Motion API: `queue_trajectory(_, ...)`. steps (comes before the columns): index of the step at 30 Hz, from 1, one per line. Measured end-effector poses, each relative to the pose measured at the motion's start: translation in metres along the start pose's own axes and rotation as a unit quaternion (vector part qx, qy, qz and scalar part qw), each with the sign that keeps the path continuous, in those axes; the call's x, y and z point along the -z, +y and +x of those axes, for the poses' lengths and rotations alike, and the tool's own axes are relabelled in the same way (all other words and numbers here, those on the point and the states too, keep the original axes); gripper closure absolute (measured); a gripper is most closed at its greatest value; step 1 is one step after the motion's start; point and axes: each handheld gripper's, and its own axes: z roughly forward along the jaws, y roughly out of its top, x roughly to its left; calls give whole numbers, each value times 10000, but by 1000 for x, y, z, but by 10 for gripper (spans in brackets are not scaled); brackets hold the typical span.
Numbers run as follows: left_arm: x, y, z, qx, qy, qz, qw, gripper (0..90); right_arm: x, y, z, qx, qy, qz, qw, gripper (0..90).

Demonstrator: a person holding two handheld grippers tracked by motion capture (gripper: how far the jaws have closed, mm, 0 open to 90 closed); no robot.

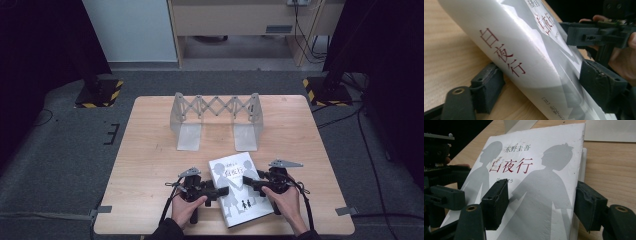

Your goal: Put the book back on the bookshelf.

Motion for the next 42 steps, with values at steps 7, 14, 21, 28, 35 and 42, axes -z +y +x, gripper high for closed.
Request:
queue_trajectory(7,0,4,-3,-166,-29,31,9999,211,5,3,0,77,59,-277,9996,400)
queue_trajectory(14,-5,3,-6,-162,-189,-61,9997,216,6,4,5,119,195,-362,9991,425)
queue_trajectory(21,-13,1,-6,-155,-289,35,9995,202,6,4,5,169,235,-385,9988,467)
queue_trajectory(28,-15,2,-5,-35,-321,-101,9994,229,5,5,3,117,303,-364,9988,472)
queue_trajectory(35,-11,4,-7,2,-406,-277,9988,291,7,5,0,-48,393,-397,9984,468)
queue_trajectory(42,-7,7,-10,-3,-507,-282,9983,339,15,7,-6,-9,193,-574,9982,444)
